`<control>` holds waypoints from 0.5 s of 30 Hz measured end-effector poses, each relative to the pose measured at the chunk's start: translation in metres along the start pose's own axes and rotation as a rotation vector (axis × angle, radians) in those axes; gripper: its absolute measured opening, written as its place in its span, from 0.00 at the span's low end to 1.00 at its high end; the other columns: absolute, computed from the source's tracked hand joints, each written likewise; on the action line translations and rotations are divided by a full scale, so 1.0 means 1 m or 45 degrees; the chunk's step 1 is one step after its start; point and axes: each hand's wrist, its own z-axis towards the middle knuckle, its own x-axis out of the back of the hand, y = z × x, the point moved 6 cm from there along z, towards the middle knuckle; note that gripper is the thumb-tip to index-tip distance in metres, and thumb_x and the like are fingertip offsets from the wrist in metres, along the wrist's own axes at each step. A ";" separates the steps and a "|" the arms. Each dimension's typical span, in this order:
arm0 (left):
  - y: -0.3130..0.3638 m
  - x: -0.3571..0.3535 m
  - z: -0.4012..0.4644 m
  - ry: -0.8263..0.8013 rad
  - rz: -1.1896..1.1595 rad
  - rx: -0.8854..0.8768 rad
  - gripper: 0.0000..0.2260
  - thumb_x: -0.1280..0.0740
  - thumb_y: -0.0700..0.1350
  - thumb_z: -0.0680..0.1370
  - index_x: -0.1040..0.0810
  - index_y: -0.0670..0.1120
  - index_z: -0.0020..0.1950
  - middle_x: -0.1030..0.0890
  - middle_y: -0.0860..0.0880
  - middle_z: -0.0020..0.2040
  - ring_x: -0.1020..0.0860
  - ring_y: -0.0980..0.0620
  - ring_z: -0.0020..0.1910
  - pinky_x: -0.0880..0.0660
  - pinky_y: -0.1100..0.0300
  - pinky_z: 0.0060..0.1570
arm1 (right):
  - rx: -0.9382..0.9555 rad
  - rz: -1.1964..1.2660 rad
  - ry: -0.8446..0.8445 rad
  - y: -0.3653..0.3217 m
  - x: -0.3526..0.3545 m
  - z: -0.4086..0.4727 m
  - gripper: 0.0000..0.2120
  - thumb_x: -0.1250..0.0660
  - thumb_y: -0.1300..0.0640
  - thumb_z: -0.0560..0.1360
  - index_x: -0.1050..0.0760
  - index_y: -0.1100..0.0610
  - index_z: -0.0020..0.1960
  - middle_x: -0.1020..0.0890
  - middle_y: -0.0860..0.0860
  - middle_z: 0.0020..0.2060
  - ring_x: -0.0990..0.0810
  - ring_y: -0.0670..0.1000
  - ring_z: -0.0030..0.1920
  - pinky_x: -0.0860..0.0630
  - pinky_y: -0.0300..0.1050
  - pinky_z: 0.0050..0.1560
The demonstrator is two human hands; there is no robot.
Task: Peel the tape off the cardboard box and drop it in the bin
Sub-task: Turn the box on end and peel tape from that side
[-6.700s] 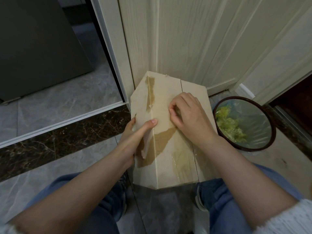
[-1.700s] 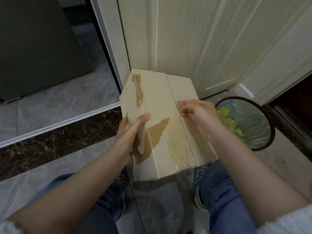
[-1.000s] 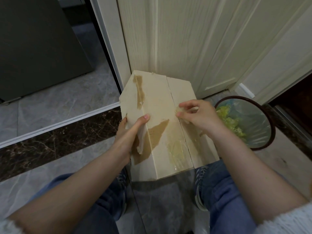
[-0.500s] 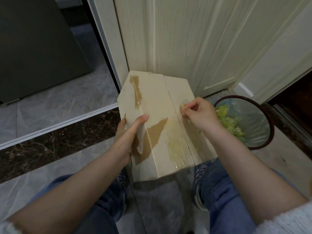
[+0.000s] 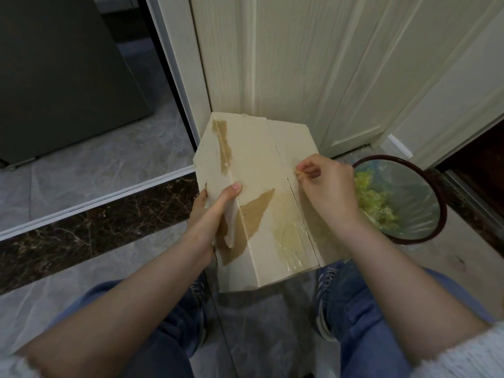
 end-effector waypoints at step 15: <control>-0.004 0.003 0.003 0.008 0.025 0.009 0.55 0.25 0.68 0.55 0.38 0.57 0.80 0.27 0.52 0.70 0.27 0.48 0.62 0.30 0.47 0.59 | -0.428 0.321 -0.274 0.019 -0.007 0.002 0.13 0.26 0.57 0.73 0.20 0.47 0.56 0.18 0.42 0.46 0.19 0.41 0.44 0.23 0.37 0.46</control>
